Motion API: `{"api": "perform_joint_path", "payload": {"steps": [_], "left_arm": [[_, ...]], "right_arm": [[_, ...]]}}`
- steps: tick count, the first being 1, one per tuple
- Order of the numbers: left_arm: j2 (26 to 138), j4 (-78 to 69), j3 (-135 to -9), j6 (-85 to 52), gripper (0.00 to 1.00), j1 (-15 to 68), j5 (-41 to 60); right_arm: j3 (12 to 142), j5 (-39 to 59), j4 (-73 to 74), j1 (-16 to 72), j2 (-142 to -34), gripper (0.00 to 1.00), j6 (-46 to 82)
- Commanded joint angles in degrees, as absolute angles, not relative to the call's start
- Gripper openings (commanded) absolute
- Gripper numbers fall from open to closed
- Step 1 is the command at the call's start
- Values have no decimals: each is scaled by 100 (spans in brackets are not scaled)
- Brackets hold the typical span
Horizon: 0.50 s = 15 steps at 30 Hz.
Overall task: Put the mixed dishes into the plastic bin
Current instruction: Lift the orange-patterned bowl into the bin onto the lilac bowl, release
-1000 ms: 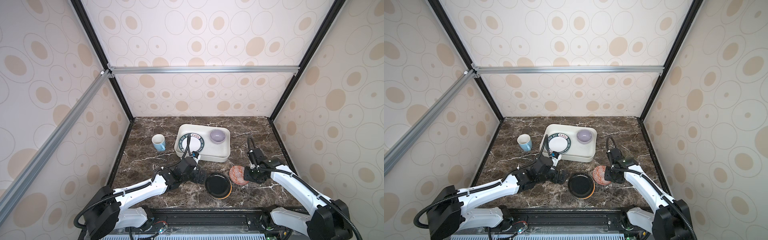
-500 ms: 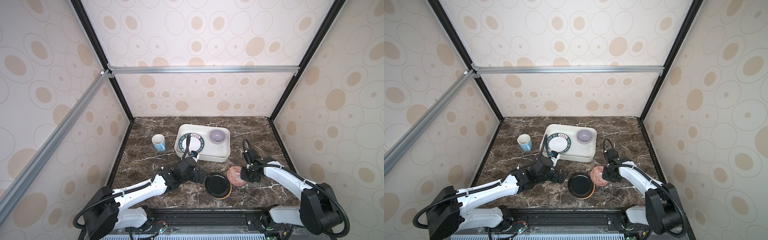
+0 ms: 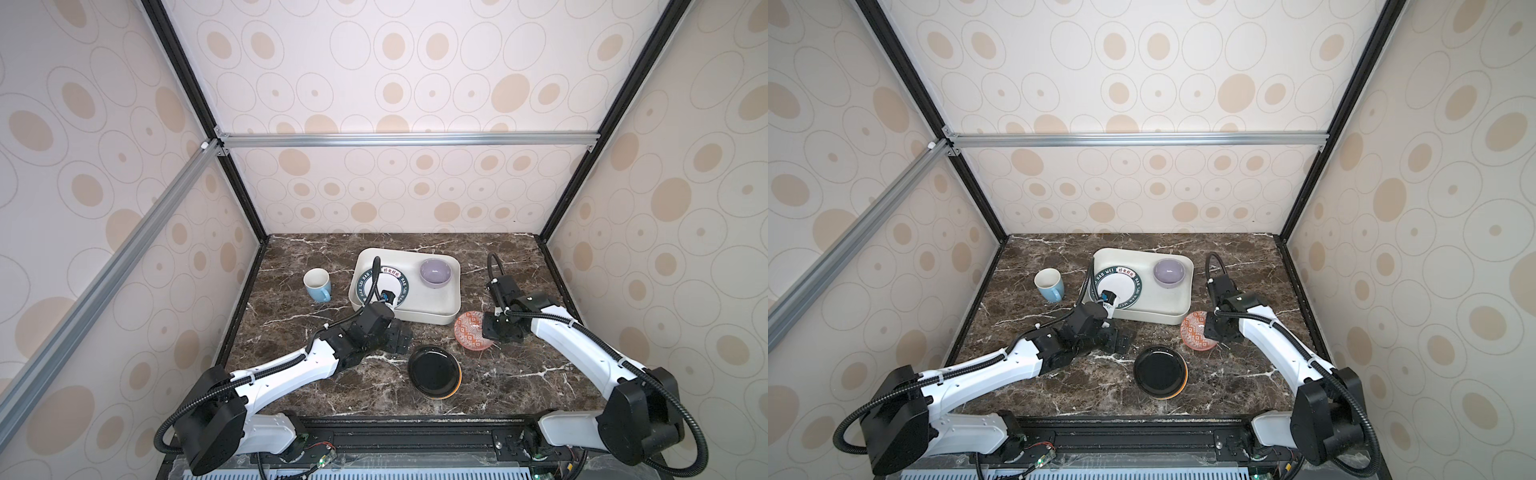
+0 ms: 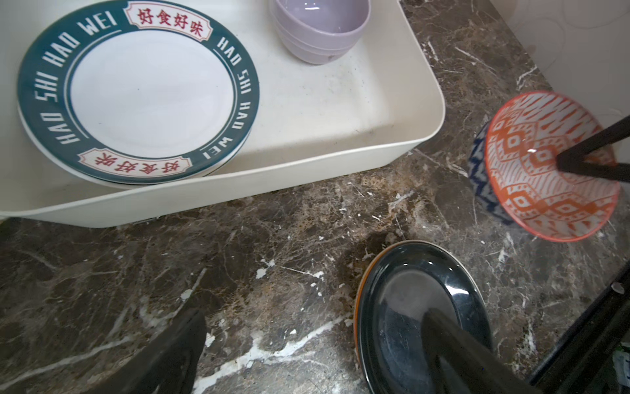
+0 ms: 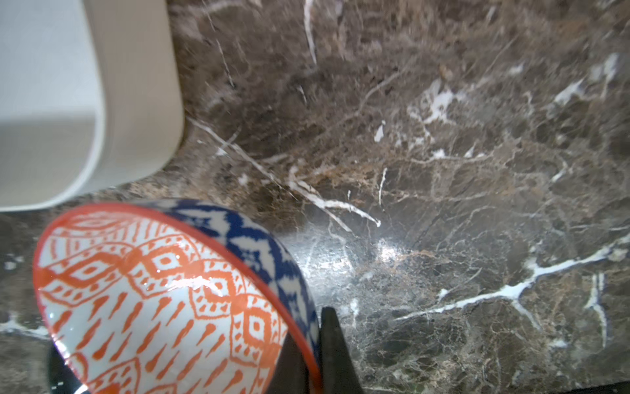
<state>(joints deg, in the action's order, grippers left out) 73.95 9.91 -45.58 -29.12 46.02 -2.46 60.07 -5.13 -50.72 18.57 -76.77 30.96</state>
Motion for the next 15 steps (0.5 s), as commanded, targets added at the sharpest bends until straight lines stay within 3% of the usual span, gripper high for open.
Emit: {"api": "perform_joint_path", "payload": {"steps": [1,6,15], "left_arm": [[7334,1186,-4860,-2684,99,4396,-281],[7448,1230,-5026,-2588,99,4125,-231],[7865,1437,-5459,-2388,99,3576,-80]], "right_arm": [[6655,-366,-5125,1838,-7927,2,2968],[7859,-151,-5036,1842,-8901,2,2779],[11157,129,-5462,1758,-11679,3,2371]]}}
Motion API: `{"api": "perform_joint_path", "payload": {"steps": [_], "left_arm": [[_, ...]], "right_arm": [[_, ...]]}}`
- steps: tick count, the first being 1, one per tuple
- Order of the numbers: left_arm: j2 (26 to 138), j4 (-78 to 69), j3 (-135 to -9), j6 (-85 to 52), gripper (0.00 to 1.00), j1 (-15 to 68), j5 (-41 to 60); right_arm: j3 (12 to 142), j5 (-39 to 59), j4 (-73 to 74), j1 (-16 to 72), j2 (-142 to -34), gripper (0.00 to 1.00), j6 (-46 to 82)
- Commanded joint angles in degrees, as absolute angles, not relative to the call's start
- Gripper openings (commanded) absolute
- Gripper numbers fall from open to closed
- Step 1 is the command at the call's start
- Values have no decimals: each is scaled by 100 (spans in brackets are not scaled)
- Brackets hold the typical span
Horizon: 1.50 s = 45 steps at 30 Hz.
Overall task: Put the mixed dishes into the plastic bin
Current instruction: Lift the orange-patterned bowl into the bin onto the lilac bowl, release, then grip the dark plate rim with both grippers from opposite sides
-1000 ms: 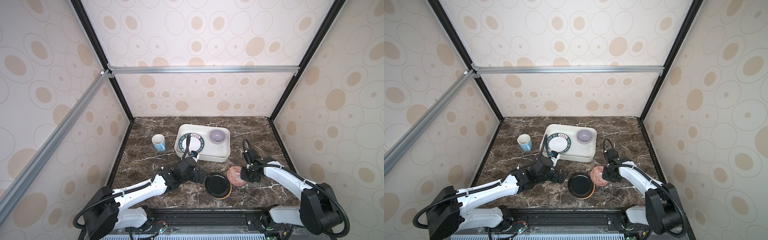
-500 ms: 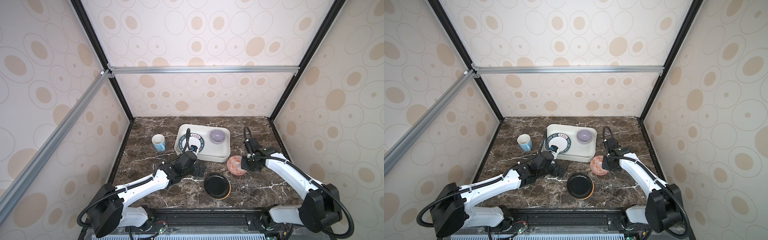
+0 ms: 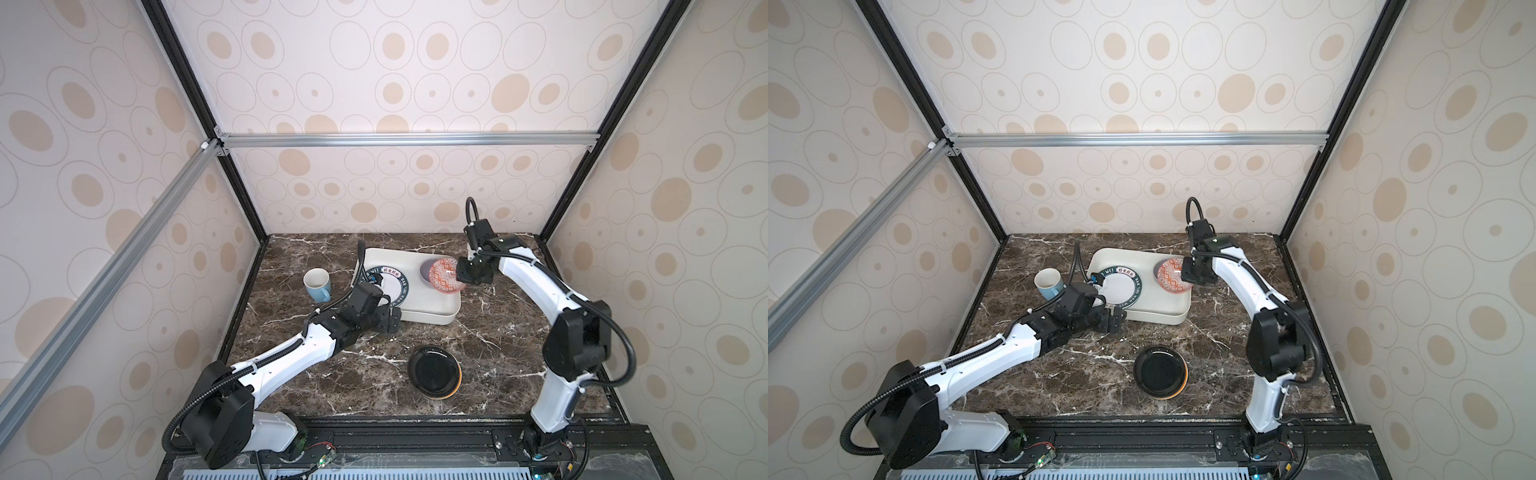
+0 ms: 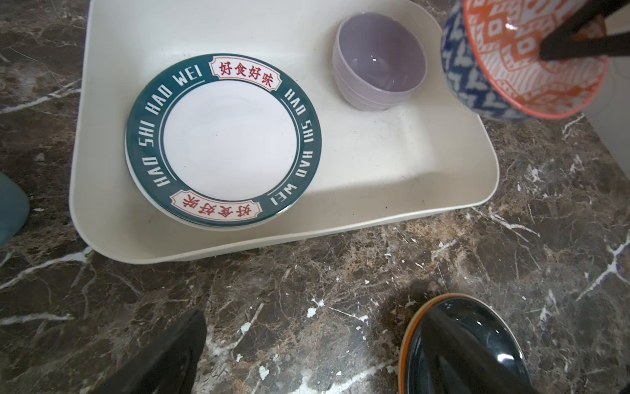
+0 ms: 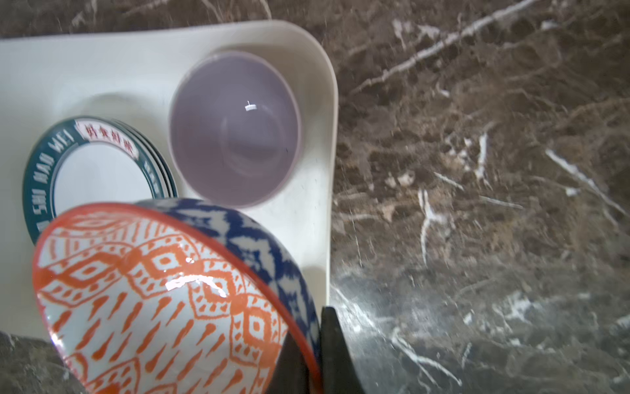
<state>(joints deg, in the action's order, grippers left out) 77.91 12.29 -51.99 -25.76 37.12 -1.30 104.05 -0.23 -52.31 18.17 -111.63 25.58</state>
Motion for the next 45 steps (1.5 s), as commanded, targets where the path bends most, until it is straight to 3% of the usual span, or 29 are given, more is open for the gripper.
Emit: {"api": "perform_joint_path", "payload": {"steps": [1,7,16,18,21,24,28,36,45], "left_arm": [[7899,1462,-5497,-2368,99,3530,-62],[8051,1606,-5589,-2307,99,3291,-4],[8121,1502,-5461,-2311,99,3109,161],[8098,1460,-5419,-2329,99,3102,205],[8043,1417,-5354,-2356,99,3102,237],[7940,1422,-5286,-2377,99,3103,247],[7714,1433,-5177,-2410,99,3088,238],[7089,1422,-4826,-2553,99,3093,228],[6322,1297,-4097,-2834,99,3105,453]], "right_arm": [[11593,171,-5584,1753,-12029,3,2336],[13452,382,-6104,1688,-13429,3,2321],[13431,633,-6069,1675,-13682,5,2355],[13265,659,-6022,1677,-13595,9,2347],[12917,676,-5952,1679,-13417,24,2320],[12665,650,-5860,1679,-13210,40,2320],[12442,602,-5828,1679,-12889,46,2313],[11530,423,-5769,1719,-11794,48,2307],[8124,624,-4982,2031,-9296,46,2650]]}}
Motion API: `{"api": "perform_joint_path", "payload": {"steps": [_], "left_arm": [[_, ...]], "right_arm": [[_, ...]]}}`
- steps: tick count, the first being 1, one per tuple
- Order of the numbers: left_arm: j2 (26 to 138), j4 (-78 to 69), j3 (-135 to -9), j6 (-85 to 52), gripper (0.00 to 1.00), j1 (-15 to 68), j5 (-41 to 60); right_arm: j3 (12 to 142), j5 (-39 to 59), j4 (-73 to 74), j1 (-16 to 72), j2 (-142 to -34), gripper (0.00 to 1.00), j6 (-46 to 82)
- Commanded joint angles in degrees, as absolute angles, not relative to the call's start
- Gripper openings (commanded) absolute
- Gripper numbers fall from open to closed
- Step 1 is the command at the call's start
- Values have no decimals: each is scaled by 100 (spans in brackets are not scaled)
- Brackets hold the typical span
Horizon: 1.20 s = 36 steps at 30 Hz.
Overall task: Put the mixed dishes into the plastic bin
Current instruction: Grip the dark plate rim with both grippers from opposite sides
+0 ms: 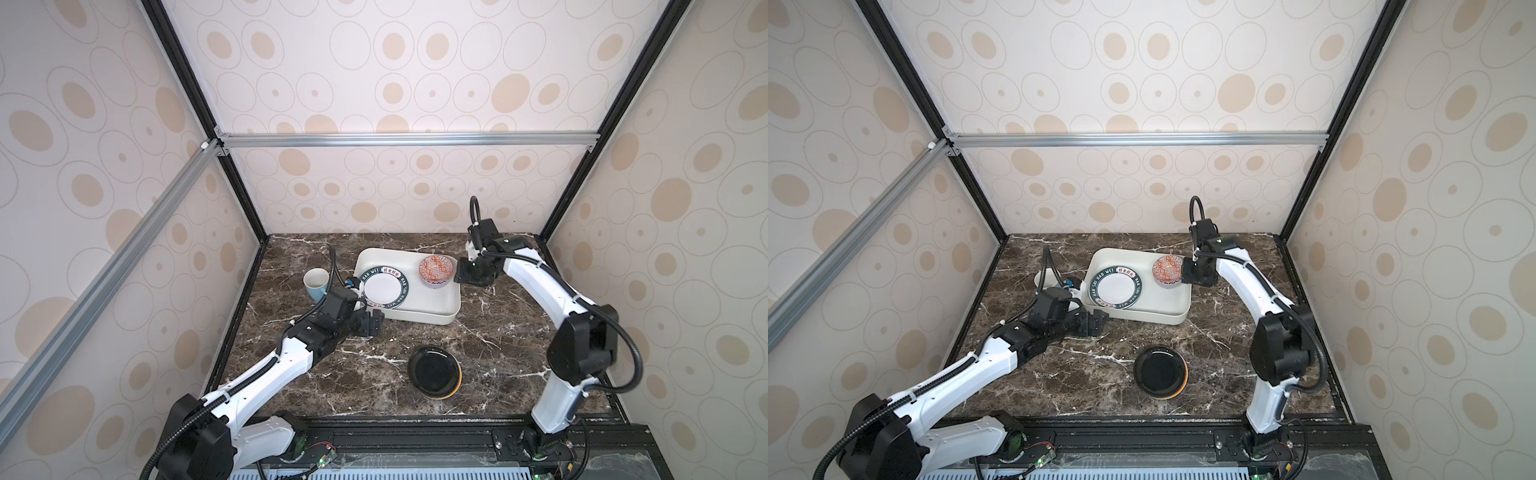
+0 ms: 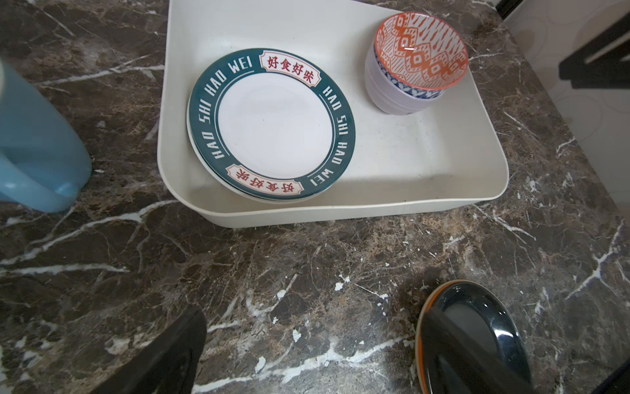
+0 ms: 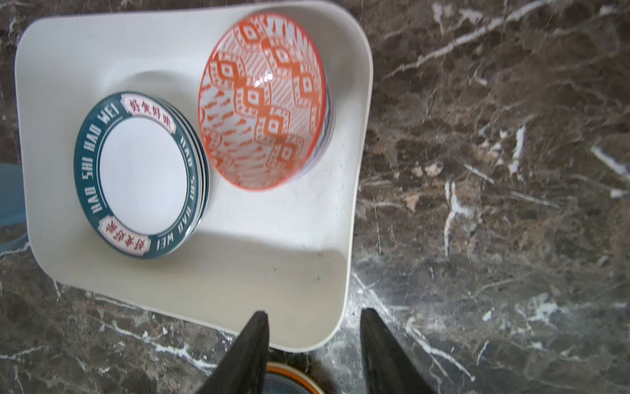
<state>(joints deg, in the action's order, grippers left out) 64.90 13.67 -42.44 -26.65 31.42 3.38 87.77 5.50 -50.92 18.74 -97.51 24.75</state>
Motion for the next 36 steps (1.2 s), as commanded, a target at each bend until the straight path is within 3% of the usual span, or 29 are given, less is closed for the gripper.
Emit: {"api": "perform_joint_path", "payload": {"steps": [1,7,13,20,28,36], "left_arm": [[6261,1269,-3997,-2863,99,3116,494],[6021,982,-3419,-3245,98,3411,595],[6268,424,-2934,-3869,97,4603,246],[7178,-112,-2948,-4305,96,5737,-204],[7829,-113,-3118,-4329,75,5880,-453],[8078,-49,-3366,-4254,74,5880,-508]], "right_arm": [[7714,555,-4966,2165,-8997,46,2719],[5717,437,-4677,3296,-7806,48,3423],[4519,320,-4148,3585,-7135,47,3865],[3974,541,-3558,3587,-7281,46,3868],[3962,423,-3517,3587,-7277,46,3719],[3973,439,-3428,3582,-7585,46,3632]]}}
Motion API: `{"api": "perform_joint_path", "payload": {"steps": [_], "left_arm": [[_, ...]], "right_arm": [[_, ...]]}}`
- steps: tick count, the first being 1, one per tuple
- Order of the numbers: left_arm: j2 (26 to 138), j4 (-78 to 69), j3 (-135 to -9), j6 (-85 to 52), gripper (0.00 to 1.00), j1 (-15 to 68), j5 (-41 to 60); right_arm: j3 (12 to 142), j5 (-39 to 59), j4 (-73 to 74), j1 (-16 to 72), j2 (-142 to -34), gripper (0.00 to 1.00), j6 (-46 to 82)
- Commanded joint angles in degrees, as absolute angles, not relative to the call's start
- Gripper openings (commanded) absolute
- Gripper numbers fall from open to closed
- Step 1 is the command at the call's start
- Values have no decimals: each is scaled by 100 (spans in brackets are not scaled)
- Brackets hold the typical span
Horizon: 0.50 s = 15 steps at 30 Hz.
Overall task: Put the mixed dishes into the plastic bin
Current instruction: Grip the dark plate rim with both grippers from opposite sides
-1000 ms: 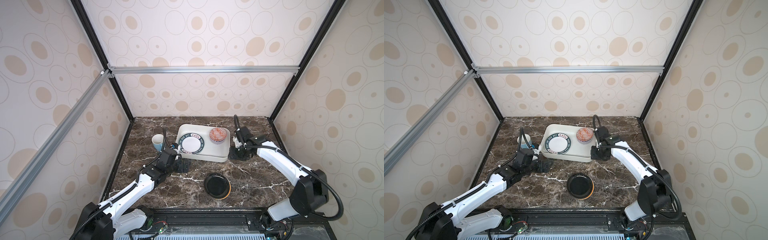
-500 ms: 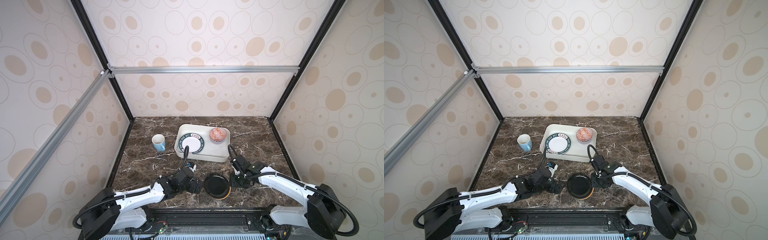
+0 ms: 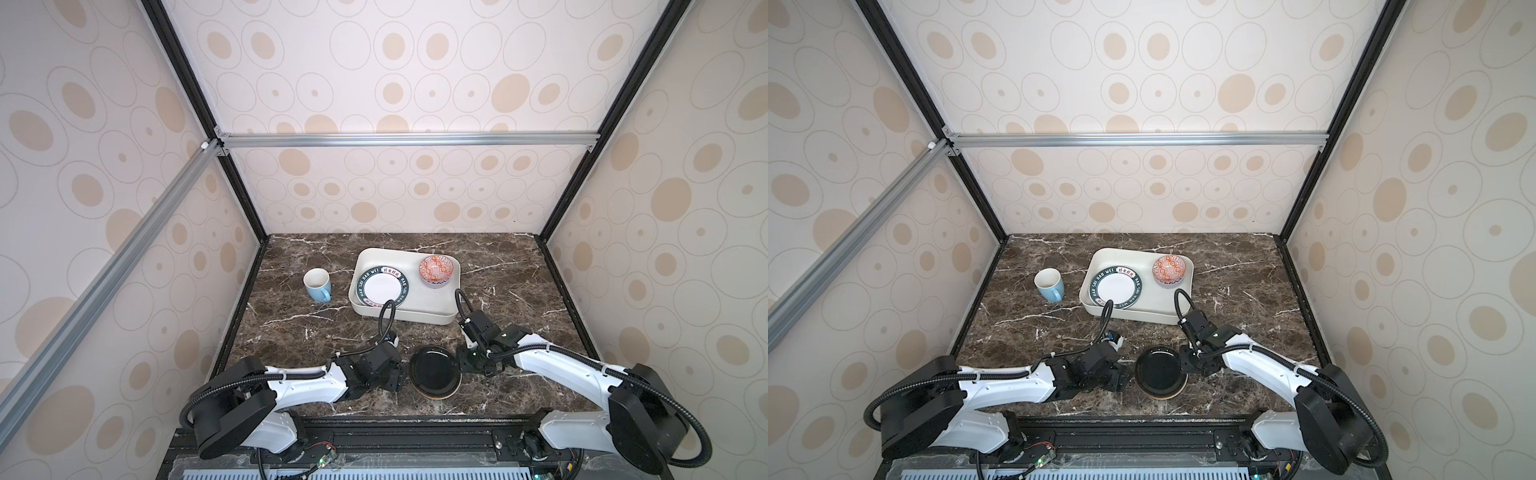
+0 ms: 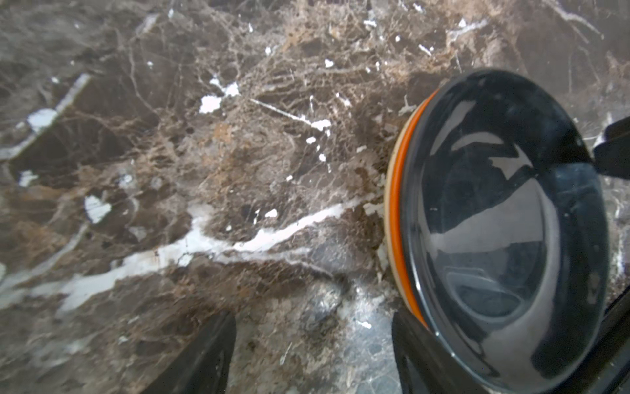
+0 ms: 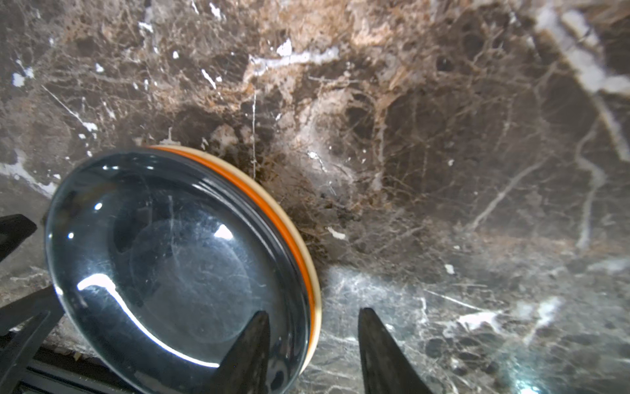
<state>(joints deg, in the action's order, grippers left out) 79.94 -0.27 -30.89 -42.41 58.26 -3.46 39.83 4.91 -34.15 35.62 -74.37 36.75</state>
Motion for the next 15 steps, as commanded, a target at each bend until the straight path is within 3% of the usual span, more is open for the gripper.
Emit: {"api": "perform_joint_path", "payload": {"steps": [1,8,15], "left_arm": [[8110,-44,-3411,-4230,74,5880,-503],[8515,-43,-3733,-4062,74,5884,-406],[8750,-105,-3849,-4016,73,5878,-325]], "right_arm": [[3972,439,-3420,3578,-7626,45,3623],[3981,386,-3392,3571,-7734,42,3571],[4084,143,-3686,3542,-7586,13,3518]]}}
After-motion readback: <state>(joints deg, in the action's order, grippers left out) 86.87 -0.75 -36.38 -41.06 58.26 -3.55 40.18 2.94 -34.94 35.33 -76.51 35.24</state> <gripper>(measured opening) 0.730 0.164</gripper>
